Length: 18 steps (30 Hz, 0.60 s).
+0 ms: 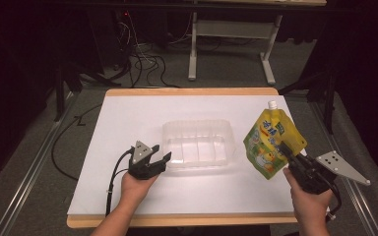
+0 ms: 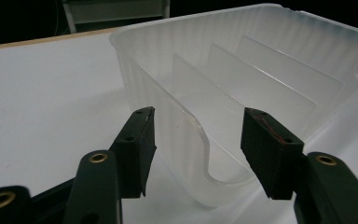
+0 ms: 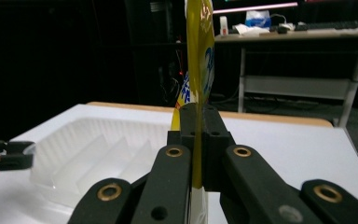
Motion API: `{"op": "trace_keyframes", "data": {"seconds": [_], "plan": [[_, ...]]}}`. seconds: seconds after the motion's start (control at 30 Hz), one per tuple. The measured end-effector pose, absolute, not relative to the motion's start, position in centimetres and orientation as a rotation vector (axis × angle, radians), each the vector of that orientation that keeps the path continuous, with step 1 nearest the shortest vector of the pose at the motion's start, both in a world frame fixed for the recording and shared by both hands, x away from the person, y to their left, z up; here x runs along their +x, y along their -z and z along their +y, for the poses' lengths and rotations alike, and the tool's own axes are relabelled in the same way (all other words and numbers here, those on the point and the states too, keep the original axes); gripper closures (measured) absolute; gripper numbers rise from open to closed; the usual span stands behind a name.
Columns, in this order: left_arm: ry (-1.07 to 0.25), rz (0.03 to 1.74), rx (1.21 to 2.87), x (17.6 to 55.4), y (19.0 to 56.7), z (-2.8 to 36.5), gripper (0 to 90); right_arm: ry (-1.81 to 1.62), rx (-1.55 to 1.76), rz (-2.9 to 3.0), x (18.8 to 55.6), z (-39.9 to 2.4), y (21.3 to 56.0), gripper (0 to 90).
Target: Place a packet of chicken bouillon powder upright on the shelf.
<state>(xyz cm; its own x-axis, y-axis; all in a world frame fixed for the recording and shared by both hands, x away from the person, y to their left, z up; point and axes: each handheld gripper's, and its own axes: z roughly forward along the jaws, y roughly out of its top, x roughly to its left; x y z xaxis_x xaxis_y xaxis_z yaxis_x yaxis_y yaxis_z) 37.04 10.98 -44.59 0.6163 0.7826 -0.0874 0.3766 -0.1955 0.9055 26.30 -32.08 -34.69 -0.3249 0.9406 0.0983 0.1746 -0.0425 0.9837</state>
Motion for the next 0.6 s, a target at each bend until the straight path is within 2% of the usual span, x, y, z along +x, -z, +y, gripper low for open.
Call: {"op": "trace_keyframes", "data": {"seconds": [0.23,0.47,0.6], "plan": [[-0.498,0.922,1.802,37.1,44.7,10.9,61.5,-1.487,1.169,1.567,27.5,-29.7,32.2,90.0],[-0.515,0.927,1.809,37.2,44.7,11.0,71.3,-1.522,1.165,1.580,29.1,-27.1,31.7,90.0],[-0.524,0.918,1.815,37.2,44.8,10.9,73.1,-1.526,1.154,1.590,29.7,-26.1,31.7,90.0]]}}
